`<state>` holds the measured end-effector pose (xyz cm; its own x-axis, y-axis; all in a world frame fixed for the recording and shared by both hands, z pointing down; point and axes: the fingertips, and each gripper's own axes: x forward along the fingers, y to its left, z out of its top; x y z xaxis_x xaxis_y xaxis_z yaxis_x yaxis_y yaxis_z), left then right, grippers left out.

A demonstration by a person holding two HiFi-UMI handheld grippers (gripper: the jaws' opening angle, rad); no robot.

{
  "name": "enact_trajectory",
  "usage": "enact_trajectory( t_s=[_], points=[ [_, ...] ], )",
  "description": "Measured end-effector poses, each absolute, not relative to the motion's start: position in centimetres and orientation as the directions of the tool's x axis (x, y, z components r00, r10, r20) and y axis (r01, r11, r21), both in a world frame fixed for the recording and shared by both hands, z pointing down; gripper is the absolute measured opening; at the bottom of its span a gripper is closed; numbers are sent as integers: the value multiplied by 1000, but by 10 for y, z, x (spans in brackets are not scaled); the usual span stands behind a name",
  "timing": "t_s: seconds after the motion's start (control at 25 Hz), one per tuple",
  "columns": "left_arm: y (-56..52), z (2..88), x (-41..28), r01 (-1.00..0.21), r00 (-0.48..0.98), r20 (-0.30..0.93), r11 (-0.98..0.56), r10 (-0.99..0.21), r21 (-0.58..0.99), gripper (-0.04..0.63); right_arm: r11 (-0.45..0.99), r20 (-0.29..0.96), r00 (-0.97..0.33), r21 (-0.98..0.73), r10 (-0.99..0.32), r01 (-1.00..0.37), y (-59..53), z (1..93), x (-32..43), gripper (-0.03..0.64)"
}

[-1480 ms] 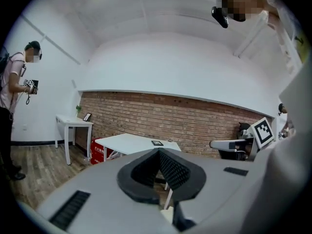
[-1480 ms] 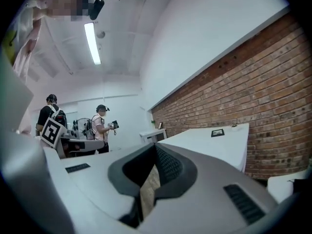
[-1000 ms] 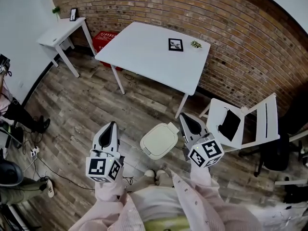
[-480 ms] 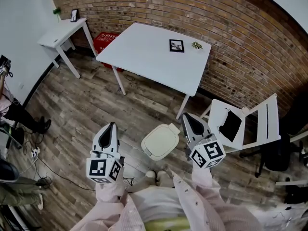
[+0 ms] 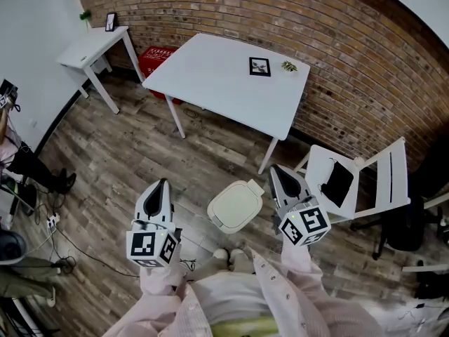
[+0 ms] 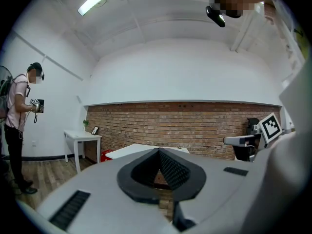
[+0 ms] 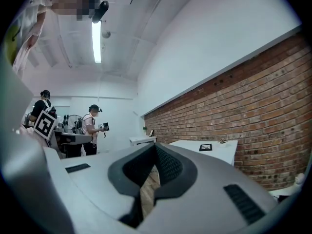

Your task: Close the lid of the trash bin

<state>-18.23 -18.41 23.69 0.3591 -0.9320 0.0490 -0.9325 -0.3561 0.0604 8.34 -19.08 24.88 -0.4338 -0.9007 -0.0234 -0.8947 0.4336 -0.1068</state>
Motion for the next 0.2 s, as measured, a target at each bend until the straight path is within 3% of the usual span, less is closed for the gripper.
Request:
enact_trajectory(
  t_s=[0.2],
  points=[
    [-182,236,-181,-932,361,50,-358,-931,62,-8,432,-24,-432,-106,-902,-896,-189,246,84,3]
  ],
)
